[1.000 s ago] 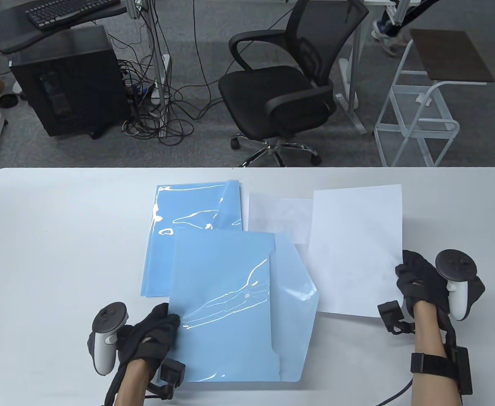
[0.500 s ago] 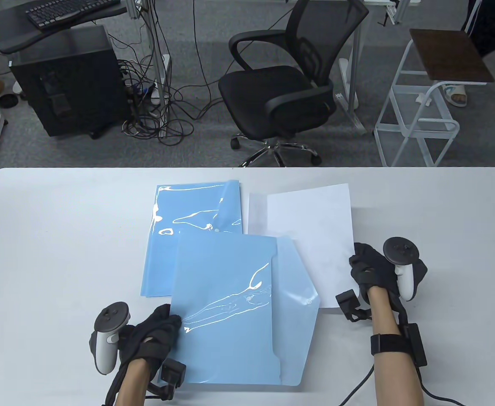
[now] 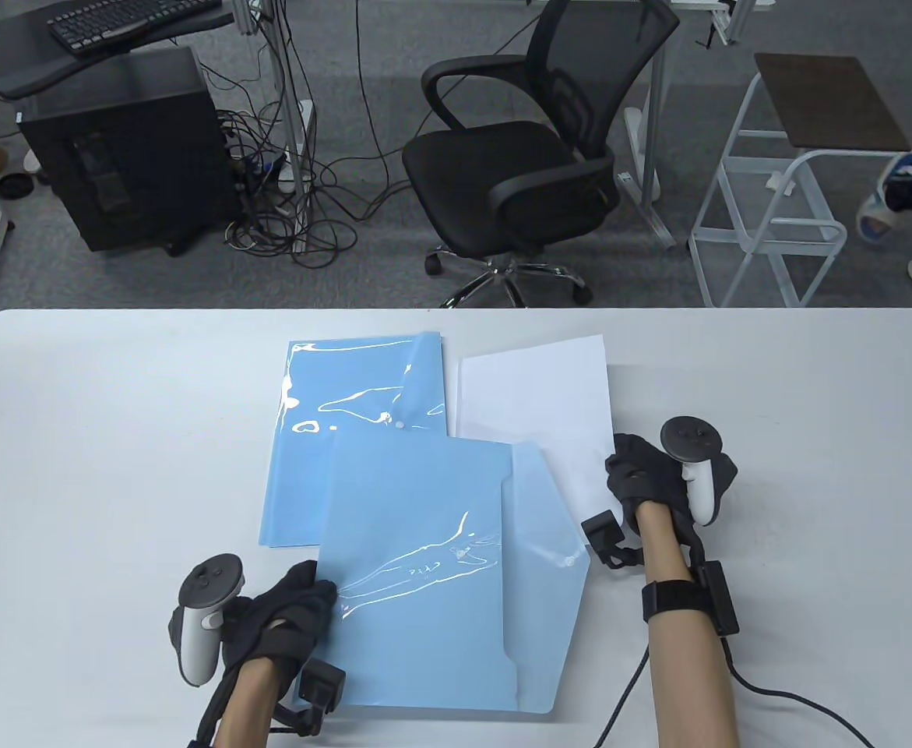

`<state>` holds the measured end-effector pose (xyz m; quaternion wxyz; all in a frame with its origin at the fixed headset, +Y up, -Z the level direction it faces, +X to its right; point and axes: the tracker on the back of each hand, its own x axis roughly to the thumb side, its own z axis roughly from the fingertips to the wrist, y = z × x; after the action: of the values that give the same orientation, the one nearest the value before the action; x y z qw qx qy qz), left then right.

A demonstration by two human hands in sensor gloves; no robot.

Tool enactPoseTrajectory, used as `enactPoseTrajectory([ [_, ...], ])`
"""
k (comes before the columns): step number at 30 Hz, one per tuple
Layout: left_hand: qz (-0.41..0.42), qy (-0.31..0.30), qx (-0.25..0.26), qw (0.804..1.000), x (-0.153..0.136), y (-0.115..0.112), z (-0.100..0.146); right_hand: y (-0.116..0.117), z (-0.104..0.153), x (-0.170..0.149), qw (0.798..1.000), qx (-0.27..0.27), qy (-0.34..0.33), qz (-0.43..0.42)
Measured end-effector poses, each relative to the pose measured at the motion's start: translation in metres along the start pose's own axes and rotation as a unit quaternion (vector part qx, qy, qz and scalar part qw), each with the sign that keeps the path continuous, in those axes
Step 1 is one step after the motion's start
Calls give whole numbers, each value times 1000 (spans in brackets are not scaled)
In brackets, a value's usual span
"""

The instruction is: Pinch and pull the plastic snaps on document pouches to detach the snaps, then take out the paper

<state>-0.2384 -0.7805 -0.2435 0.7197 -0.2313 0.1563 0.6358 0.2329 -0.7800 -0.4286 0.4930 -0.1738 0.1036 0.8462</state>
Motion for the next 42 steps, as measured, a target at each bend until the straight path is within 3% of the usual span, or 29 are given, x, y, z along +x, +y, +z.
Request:
enactPoseTrajectory([
  [8, 0, -1, 1, 1000, 0, 0, -1, 2, 0, 0, 1000, -3, 3, 4],
  [15, -2, -2, 2, 1000, 0, 0, -2, -12, 13, 5, 1000, -9, -19, 14],
  [28, 10, -19, 2, 1000, 0, -2, -2, -43, 74, 9, 995, 15, -99, 8],
  [36, 3, -27, -5, 1000, -1, -10, -2, -27, 114, -4, 993, 62, -101, -15],
  [42, -5, -29, -3, 1000, -3, -11, -1, -7, 128, -27, 992, 98, -67, -41],
])
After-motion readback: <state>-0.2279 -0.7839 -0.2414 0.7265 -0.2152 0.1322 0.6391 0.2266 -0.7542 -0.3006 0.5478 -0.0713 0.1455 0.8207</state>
